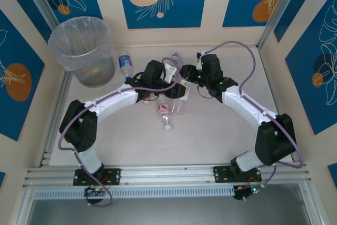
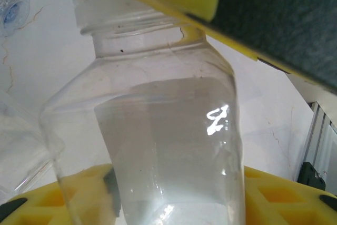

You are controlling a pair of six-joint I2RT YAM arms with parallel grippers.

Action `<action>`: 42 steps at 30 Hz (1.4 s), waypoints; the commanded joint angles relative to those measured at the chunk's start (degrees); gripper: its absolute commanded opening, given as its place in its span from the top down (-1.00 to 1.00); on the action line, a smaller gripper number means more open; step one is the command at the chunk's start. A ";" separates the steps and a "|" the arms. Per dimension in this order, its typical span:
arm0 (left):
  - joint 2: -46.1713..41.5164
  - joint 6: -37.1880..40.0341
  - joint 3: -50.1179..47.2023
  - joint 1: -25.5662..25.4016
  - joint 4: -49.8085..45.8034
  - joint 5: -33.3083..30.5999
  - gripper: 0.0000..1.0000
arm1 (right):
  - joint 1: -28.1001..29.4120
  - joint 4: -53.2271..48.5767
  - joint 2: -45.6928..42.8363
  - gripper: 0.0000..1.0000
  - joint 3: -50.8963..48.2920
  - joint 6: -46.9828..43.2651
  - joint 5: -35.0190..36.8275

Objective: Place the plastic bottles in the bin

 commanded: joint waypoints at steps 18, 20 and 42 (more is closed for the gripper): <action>1.49 0.56 3.22 -1.21 0.27 -1.13 0.03 | -2.63 -4.19 -4.55 -0.76 0.73 4.13 -1.45; 1.38 0.39 3.14 -1.20 0.27 -1.44 0.03 | -3.24 -4.36 -5.46 -0.79 0.31 4.18 -1.46; 0.15 -1.37 2.68 0.47 1.11 -4.70 0.00 | -9.72 -14.21 -18.41 -0.99 -10.83 -2.30 -2.14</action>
